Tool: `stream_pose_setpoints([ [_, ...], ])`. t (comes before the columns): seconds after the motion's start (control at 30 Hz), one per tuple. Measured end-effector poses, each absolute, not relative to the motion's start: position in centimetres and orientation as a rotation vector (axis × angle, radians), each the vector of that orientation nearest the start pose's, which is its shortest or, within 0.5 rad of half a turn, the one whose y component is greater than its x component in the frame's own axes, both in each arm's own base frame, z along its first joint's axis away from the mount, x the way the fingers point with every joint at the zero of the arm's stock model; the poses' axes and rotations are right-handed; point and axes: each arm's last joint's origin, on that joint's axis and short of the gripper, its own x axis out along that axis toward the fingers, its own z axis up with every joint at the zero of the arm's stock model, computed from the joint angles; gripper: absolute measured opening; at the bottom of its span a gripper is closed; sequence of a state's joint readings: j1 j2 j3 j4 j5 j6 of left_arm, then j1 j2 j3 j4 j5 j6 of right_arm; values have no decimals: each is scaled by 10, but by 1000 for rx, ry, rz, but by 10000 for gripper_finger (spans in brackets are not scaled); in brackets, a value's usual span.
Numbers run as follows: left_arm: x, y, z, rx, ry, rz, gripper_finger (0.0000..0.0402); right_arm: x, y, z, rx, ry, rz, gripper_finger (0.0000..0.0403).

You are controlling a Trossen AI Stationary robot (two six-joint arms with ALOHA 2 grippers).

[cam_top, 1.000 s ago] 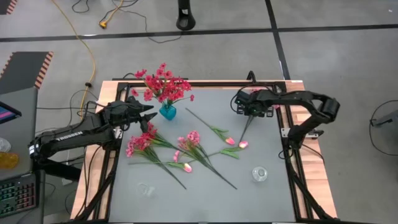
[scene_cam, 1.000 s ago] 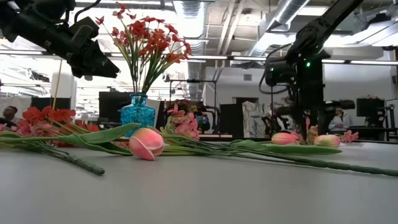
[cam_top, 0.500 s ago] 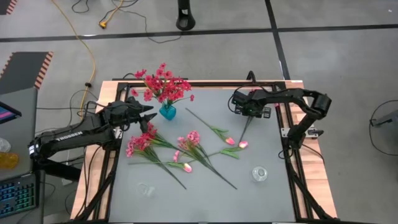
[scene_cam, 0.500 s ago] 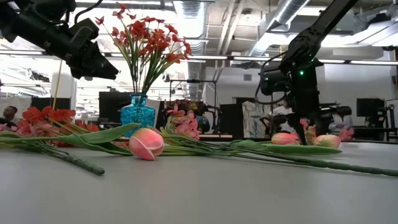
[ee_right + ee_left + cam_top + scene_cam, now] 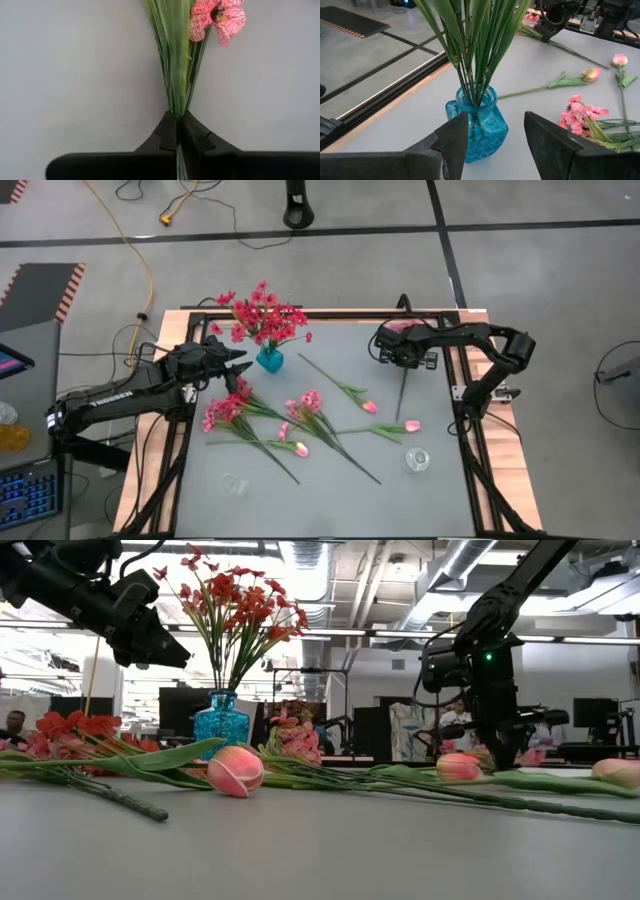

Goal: Sort flowers into vase by color
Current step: Put the top pink flowers into the right transparent vase

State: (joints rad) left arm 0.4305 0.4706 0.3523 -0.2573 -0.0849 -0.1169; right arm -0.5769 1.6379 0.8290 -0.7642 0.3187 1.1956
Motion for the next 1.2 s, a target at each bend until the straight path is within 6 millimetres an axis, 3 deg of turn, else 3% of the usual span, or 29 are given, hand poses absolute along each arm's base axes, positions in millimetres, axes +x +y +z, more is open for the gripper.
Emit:
stream_pose_setpoints([
  [0.23, 112, 54, 218, -178, 344, 531, 181, 204, -138, 148, 1010, 967, -1547, 42],
  [0.5, 113, 54, 218, -185, 342, 532, 181, 201, -111, 202, 902, 732, -1425, 32],
  [0.83, 113, 54, 218, -189, 341, 533, 181, 182, -35, 268, 740, 449, -1080, 34],
  [1.2, 113, 54, 218, -204, 337, 536, 181, 155, 41, 297, 543, 201, -799, 34],
])
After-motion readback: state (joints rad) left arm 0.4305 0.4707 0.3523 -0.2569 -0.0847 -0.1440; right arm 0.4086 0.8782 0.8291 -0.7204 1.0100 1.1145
